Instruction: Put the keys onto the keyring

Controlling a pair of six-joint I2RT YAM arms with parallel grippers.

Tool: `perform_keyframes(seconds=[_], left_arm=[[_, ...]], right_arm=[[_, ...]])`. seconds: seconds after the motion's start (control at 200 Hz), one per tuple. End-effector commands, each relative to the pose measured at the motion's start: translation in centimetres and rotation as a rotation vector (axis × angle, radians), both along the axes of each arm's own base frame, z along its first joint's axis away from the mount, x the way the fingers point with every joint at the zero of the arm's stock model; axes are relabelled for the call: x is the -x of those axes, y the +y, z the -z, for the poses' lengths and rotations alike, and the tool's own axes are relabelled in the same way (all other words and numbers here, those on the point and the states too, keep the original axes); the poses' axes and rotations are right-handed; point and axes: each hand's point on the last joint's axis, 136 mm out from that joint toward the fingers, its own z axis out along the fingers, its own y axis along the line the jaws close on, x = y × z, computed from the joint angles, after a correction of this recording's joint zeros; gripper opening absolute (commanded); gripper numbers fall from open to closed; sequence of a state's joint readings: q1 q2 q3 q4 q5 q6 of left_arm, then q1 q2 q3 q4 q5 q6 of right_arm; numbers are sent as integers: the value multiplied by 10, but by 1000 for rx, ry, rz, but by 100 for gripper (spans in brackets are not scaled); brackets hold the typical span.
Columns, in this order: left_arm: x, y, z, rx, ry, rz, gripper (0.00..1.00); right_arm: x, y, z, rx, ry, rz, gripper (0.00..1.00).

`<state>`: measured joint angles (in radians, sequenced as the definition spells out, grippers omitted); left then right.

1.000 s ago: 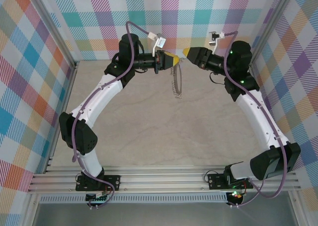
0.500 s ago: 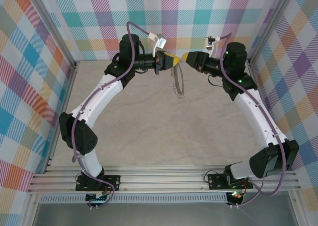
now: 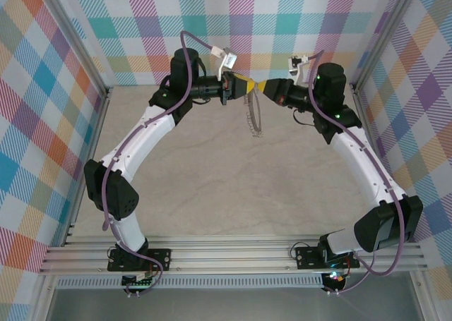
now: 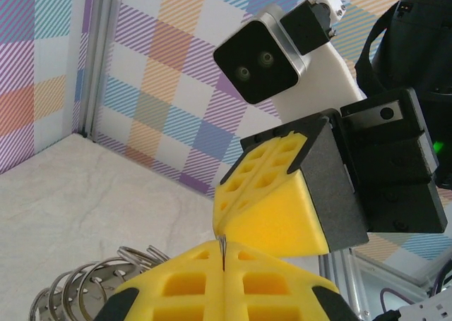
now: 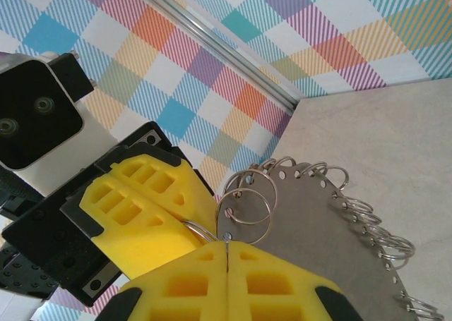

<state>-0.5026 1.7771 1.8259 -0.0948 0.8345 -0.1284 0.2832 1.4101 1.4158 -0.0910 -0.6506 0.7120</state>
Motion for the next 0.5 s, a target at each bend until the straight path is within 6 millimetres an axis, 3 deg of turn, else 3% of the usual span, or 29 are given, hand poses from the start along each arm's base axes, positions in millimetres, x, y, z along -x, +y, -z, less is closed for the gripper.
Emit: perform_keyframes(seconds=[0.0,0.175,0.495], left_arm=[[13,15,-58,125,-129,-48,0],[14,18,-69,187,-122,-53,0],[7,19,-64,236,-88,-88,0]], right_arm=[[8,-2,14,33,14,2,0],[10,5,15,-17,21,-51,0],[21,20,-4,-130,-27,-172,0]])
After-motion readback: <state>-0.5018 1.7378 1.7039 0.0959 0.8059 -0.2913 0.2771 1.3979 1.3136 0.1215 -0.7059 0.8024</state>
